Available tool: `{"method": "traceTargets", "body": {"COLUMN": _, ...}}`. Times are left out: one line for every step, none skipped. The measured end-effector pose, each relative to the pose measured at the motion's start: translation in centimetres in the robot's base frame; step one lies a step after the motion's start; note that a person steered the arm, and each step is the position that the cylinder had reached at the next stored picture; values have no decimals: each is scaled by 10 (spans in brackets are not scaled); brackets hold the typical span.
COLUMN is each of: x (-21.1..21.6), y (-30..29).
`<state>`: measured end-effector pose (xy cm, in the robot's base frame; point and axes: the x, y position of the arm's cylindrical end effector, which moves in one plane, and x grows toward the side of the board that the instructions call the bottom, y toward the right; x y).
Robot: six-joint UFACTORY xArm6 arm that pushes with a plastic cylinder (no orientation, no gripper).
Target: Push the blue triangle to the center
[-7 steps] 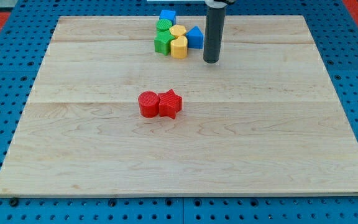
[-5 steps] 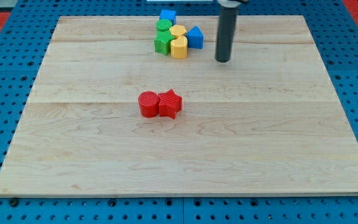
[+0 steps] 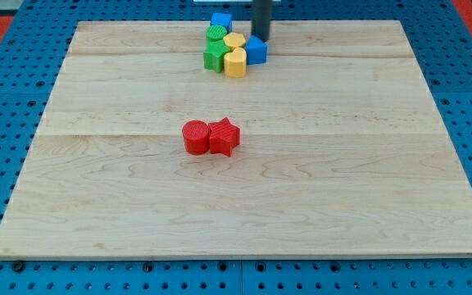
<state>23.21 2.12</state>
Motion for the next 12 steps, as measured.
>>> {"method": "traceTargets", "body": {"x": 0, "y": -9}}
{"method": "traceTargets", "body": {"x": 0, "y": -8}}
{"method": "traceTargets", "body": {"x": 3, "y": -8}}
{"method": "traceTargets", "body": {"x": 8, "y": -3}}
{"method": "traceTargets", "body": {"x": 18, "y": 4}}
{"method": "traceTargets", "body": {"x": 33, "y": 12}}
{"method": "traceTargets", "body": {"x": 48, "y": 14}}
{"method": "traceTargets", "body": {"x": 70, "y": 5}}
{"method": "traceTargets", "body": {"x": 90, "y": 1}}
{"method": "traceTargets", "body": {"x": 100, "y": 1}}
{"method": "traceTargets", "body": {"x": 100, "y": 14}}
{"method": "traceTargets", "body": {"x": 107, "y": 43}}
